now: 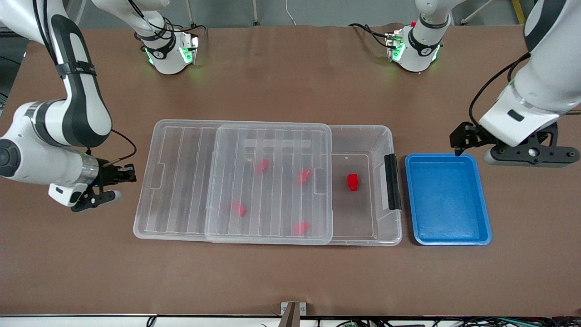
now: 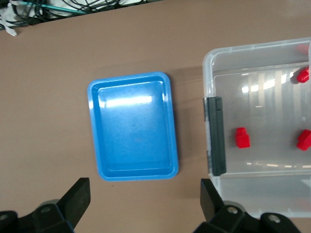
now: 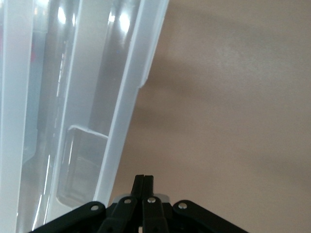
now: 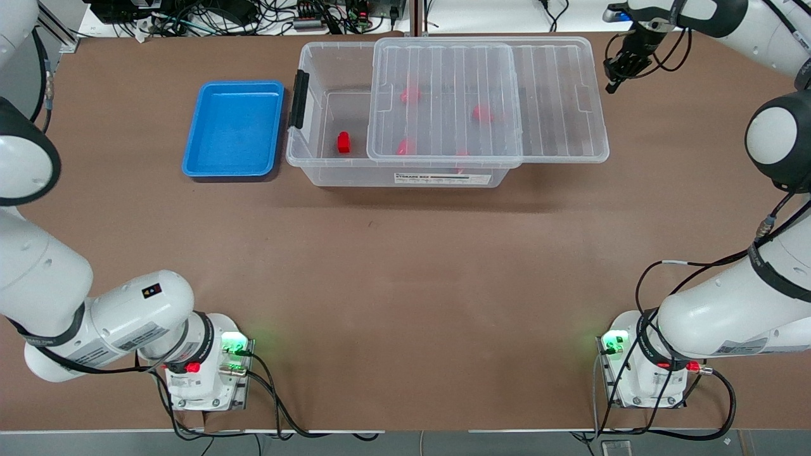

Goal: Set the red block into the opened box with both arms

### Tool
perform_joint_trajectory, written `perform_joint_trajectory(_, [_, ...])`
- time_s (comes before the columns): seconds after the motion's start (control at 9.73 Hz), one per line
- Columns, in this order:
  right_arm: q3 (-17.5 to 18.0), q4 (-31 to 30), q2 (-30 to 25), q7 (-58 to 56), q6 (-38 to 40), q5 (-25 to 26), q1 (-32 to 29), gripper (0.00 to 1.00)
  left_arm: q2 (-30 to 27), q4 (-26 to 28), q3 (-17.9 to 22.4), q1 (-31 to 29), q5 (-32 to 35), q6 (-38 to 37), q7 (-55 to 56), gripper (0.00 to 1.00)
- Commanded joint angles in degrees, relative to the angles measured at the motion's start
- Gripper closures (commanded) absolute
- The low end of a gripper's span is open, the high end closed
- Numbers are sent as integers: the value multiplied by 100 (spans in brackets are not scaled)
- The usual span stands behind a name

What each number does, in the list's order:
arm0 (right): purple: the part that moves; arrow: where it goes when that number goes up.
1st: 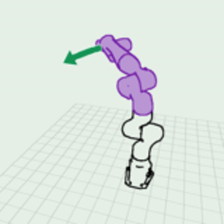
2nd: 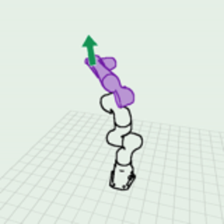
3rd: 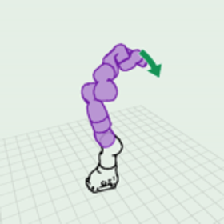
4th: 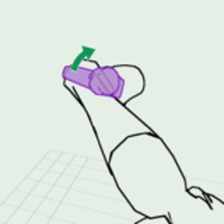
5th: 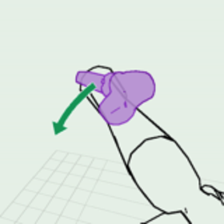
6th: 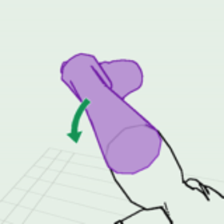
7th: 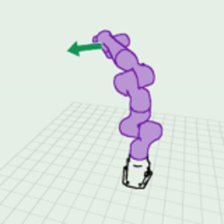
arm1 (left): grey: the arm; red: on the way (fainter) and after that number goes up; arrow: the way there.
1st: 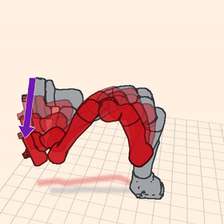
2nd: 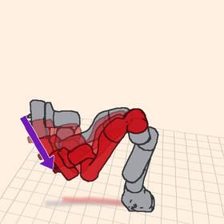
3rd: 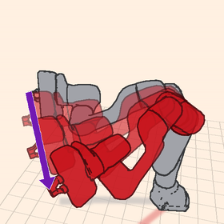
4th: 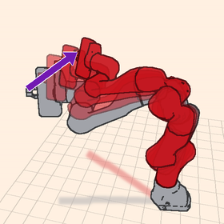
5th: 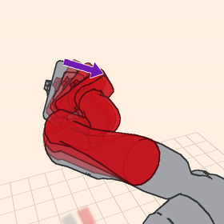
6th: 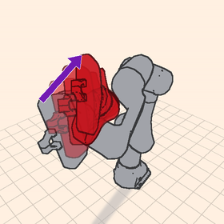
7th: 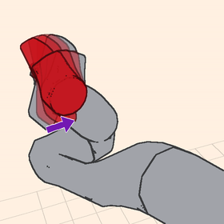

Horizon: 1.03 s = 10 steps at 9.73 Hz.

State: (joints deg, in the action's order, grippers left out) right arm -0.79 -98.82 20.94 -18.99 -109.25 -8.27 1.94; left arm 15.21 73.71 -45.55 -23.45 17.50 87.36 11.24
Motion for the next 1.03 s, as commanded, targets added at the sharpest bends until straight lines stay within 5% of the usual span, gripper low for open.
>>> perform_joint_trajectory(0.0, [122,-85,59,-113,-106,-236,-9,100,-736,389,1850,987,-981,-53,-674,0])
perform_joint_trajectory(0.21, [255,-68,112,-35,-176,-350,17,100,-1368,941,3545,2242,-1457,-79,-737,0])
perform_joint_trajectory(0.31, [272,-68,121,-26,-185,-603,34,100,-1615,1196,3954,2579,-1546,-279,-929,0])
perform_joint_trajectory(0.93, [992,248,507,1141,-553,-659,158,100,-1969,1585,3931,2652,-1556,-308,-905,0])
